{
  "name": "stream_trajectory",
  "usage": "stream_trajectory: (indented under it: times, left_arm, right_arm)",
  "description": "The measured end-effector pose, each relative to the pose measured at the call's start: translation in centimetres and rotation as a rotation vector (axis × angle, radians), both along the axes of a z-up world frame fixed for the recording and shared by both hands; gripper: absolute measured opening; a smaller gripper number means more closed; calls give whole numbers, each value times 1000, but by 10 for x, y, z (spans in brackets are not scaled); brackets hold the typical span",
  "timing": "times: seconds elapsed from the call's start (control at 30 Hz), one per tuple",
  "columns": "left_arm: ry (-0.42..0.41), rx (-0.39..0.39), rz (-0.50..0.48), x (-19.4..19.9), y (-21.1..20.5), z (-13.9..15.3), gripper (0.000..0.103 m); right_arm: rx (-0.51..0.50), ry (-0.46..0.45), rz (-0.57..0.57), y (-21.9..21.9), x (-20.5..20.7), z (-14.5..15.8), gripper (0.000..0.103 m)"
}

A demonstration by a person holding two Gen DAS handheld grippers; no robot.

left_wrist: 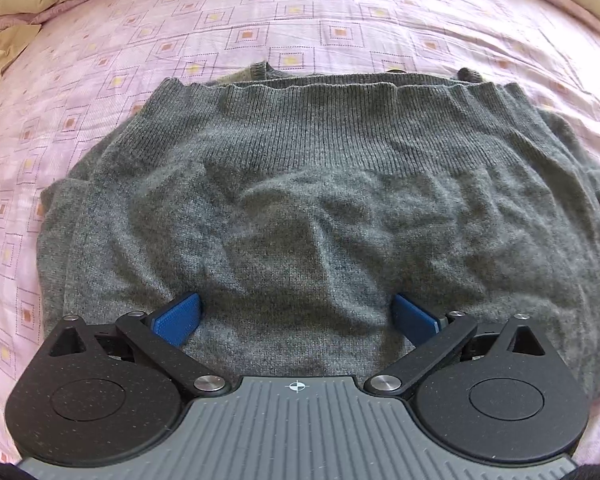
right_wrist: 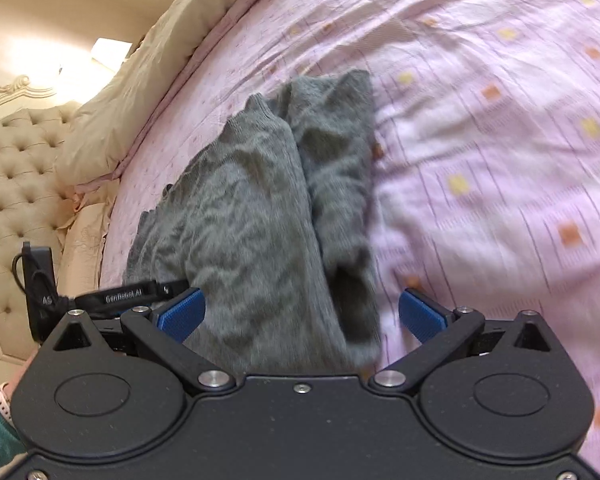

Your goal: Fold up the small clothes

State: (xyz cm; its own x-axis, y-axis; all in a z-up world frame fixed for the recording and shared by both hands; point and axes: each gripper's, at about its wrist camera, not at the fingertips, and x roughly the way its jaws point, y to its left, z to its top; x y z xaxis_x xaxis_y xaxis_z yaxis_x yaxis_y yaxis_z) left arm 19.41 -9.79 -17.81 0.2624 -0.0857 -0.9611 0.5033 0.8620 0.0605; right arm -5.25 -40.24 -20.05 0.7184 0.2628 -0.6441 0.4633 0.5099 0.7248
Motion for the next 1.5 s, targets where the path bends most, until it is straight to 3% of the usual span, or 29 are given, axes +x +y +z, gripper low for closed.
stream_trajectory:
  times: [0.3,0.57,0.7,0.9,1.07,1.27,1.33,1.4,1.5]
  left_arm:
    - [7,-11,-2,1,0,-2,103]
    - [-6,-16,12,0,-1,-3,103]
    - [-12,-20,12,0,0,-3,103]
    - [1,-33,30,8,-5,9,101]
    - [-38,-28,5,27,-28,11,99]
    - [4,1,62,53,-49,-5,103]
    - [2,-1,67,54,-49,0,99]
    - [-21,-9,52,47,-46,9,93]
    - [-54,-21,9,27,-34,25,93]
  right_arm:
    - [-8,-69,68,-19,44,-3,103]
    - [-38,-70,117,-19,70,-2,103]
    - [-101,-74,183,-14,71,2,103]
    - [20,-125,137,-31,61,-9,103]
    - [-7,-111,150,-28,63,-4,103]
    - [-33,-78,146,-21,65,1,103]
    - [-38,-68,142,-19,68,2,103]
    - [-48,-53,137,-17,69,3,100]
    - [-57,-20,128,-16,70,4,78]
